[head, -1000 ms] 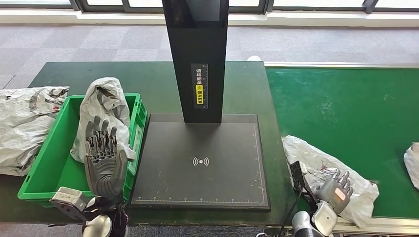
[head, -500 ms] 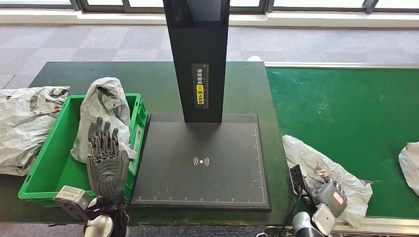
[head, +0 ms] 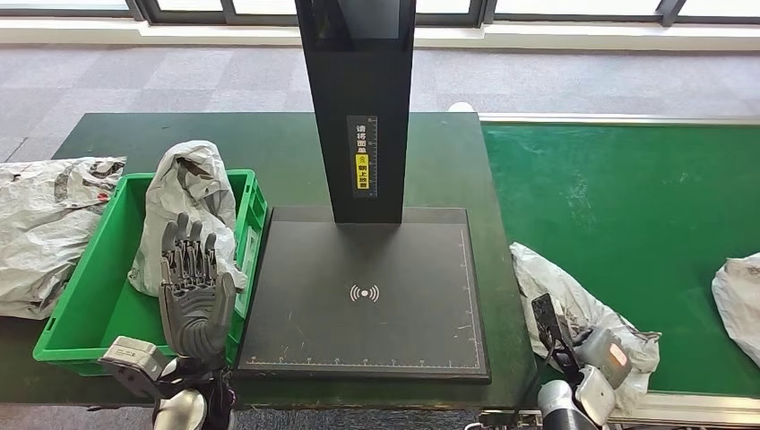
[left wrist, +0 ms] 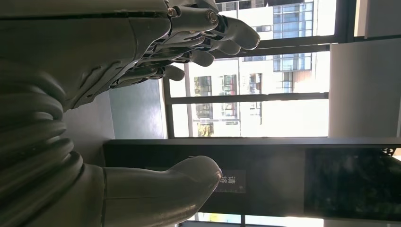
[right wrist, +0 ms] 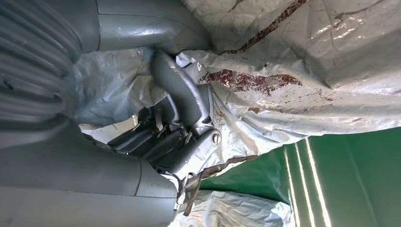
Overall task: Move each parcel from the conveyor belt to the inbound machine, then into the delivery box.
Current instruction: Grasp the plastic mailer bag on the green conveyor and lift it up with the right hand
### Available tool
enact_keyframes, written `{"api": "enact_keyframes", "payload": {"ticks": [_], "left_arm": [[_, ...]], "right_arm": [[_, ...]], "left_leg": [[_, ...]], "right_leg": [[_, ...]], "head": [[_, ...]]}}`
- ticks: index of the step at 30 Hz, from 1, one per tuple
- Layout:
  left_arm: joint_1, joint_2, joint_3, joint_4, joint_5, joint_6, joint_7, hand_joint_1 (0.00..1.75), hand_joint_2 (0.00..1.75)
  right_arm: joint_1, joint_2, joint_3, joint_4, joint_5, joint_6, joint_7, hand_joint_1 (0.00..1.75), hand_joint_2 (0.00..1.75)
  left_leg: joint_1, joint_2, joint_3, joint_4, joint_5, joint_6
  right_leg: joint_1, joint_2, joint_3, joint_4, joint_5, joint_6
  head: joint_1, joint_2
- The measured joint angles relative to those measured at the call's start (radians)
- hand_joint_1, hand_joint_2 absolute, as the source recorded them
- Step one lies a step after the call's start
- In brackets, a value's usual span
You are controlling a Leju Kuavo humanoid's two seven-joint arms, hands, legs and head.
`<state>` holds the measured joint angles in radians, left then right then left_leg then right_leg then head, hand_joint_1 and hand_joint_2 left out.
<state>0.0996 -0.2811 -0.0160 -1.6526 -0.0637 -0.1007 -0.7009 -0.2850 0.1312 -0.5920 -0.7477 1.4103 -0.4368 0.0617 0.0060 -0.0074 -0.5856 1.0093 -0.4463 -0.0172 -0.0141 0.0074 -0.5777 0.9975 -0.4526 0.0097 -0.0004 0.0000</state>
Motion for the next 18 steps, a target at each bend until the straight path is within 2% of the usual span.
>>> {"api": "enact_keyframes", "payload": {"ticks": [3, 9, 13, 14, 16, 18], "left_arm": [[0.0, 0.0, 0.0, 0.0, 0.0, 0.001, 0.0, 0.0, 1.75], [0.001, 0.0, 0.0, -0.006, 0.001, 0.012, 0.0, 0.0, 1.75], [0.001, 0.0, 0.0, -0.006, 0.001, 0.013, 0.0, 0.0, 1.75], [0.001, 0.0, 0.0, -0.005, 0.001, 0.012, 0.0, 0.0, 1.75], [-0.002, 0.0, 0.0, 0.004, 0.0, 0.012, 0.0, 0.0, 1.75], [-0.004, 0.0, 0.0, 0.016, 0.0, 0.013, 0.0, 0.0, 1.75]], "right_arm": [[0.003, 0.002, 0.0, -0.004, -0.054, -0.016, -0.059, 1.75, 1.75], [0.052, 0.049, 0.0, -0.142, -0.348, -0.162, -0.384, 1.75, 1.75], [0.063, 0.062, 0.001, -0.183, -0.395, -0.191, -0.435, 1.75, 1.75], [0.075, 0.075, 0.004, -0.223, -0.424, -0.209, -0.47, 1.75, 1.75], [0.116, 0.114, 0.022, -0.415, -0.462, -0.247, -0.533, 1.75, 1.75], [0.147, 0.138, 0.049, -0.601, -0.433, -0.264, -0.541, 1.75, 1.75]], "left_leg": [[0.0, 0.0, 0.0, 0.0, 0.0, 0.0], [0.0, -0.001, -0.001, 0.0, 0.0, 0.0], [0.0, -0.001, -0.001, 0.0, 0.0, 0.0], [0.0, -0.001, -0.001, 0.0, 0.0, 0.0], [0.0, -0.001, -0.002, 0.0, 0.0, 0.0], [-0.001, 0.0, -0.003, 0.0, 0.0, 0.0]], "right_leg": [[0.0, 0.0, 0.0, 0.0, 0.0, 0.0], [0.0, 0.0, -0.001, 0.0, 0.0, 0.0], [0.0, -0.001, -0.001, 0.0, 0.0, 0.0], [0.0, -0.001, -0.001, 0.0, 0.0, 0.0], [-0.001, 0.0, -0.002, 0.001, 0.0, 0.0], [-0.001, 0.001, -0.004, 0.001, 0.0, 0.0]], "head": [[0.0, 0.0], [0.0, 0.0], [0.0, 0.0], [0.0, 0.0], [0.0, 0.0], [-0.001, 0.0]]}}
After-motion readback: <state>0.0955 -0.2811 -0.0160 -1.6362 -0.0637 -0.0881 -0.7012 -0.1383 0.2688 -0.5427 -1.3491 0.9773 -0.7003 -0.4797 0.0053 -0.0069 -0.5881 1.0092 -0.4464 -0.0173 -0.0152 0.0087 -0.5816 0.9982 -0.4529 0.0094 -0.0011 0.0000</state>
